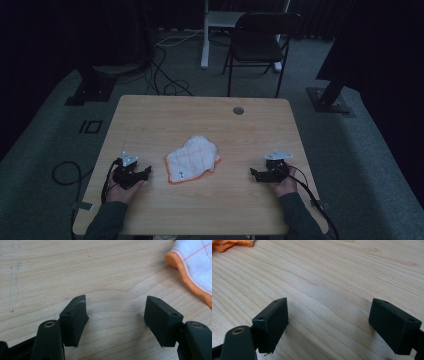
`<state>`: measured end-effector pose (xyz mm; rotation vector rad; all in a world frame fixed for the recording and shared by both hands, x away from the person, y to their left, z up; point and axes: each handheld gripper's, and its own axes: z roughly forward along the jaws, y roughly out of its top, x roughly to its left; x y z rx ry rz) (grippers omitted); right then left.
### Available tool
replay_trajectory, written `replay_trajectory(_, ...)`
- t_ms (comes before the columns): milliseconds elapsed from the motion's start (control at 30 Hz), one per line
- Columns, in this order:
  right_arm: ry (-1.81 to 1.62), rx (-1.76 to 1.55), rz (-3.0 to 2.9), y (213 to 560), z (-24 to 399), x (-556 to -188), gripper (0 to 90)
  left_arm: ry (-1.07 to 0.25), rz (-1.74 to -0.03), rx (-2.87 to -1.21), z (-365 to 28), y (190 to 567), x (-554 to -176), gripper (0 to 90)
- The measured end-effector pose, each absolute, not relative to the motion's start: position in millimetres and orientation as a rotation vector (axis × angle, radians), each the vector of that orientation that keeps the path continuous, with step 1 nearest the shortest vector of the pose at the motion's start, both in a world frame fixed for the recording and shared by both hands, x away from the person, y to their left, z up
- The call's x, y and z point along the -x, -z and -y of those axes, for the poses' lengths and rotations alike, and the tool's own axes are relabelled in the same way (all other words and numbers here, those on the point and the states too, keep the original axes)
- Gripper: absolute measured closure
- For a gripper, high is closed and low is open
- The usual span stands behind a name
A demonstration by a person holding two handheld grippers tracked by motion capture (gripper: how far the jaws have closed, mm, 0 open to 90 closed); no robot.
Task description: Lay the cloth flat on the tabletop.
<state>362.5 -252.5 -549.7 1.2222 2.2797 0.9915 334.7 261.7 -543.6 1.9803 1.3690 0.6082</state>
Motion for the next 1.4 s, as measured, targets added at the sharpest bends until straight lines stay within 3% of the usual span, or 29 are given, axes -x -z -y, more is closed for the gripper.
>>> replay_trajectory(567,-0.982,-1.218,-2.295,549.4,246.4,-362.4,13.9,-0.595,-1.357,-2.000,-262.1,542.7,-334.5,35.1)
replay_trajectory(800,-1.027,-1.241,-2.299,543.9,248.6,-360.6,42.3,-0.573,-1.308,-2.033,-263.1,543.2,-332.9,27.8)
replay_trajectory(1133,-1.118,-1.191,-2.266,532.5,241.4,-352.3,50.9,-0.564,-1.297,-2.033,-264.6,542.0,-330.2,35.2)
replay_trajectory(1400,-1.152,-1.187,-2.252,527.2,236.0,-347.6,51.6,-0.540,-1.291,-2.013,-265.5,539.6,-327.6,41.8)
